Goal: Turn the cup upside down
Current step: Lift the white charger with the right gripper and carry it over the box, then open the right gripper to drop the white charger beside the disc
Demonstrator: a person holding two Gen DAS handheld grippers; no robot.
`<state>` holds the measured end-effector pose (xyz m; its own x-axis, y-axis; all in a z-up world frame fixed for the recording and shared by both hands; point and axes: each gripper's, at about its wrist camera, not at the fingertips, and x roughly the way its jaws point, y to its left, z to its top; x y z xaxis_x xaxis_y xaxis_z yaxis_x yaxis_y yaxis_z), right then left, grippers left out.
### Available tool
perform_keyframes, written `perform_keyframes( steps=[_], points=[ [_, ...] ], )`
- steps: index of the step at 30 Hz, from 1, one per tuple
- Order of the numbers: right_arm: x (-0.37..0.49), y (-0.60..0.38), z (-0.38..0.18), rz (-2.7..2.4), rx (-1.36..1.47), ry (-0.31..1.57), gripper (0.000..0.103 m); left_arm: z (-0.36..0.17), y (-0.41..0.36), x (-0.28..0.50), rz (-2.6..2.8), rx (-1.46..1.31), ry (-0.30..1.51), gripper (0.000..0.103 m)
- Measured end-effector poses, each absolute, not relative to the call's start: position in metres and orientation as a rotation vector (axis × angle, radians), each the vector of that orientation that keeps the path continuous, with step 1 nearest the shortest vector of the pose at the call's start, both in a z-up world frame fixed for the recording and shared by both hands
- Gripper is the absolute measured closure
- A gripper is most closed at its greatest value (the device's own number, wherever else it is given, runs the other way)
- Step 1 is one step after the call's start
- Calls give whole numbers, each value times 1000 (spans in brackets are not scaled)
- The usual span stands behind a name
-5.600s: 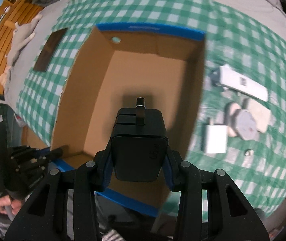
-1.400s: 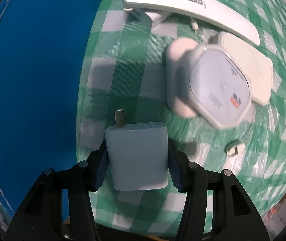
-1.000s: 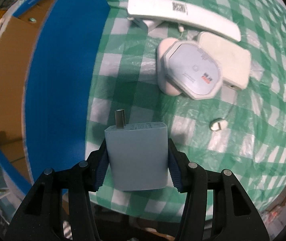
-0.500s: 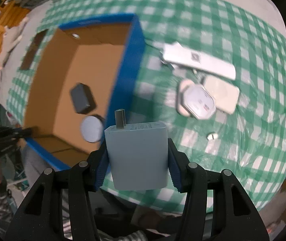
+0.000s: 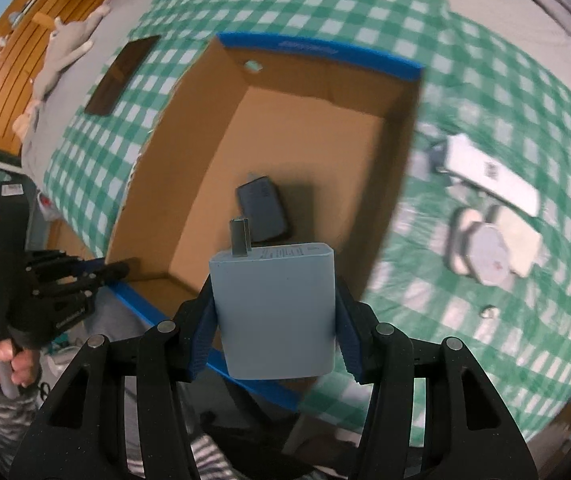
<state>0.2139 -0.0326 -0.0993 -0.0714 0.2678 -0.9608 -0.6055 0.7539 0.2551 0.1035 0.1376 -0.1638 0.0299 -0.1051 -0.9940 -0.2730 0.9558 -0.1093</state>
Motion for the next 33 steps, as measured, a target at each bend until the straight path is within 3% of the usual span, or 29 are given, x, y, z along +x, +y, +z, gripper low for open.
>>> perform_keyframes(
  steps=[27,31,33],
  points=[
    [196,14,-186,710,-460,1523,49,-165,138,104,130,-305,1542,97],
    [196,12,-177,731,-436,1491,27,-167,138,103,129,-308,1545,97],
    [196,11,-172,737,-439,1479,27,-167,137,103,128,-309,1545,97]
  ],
)
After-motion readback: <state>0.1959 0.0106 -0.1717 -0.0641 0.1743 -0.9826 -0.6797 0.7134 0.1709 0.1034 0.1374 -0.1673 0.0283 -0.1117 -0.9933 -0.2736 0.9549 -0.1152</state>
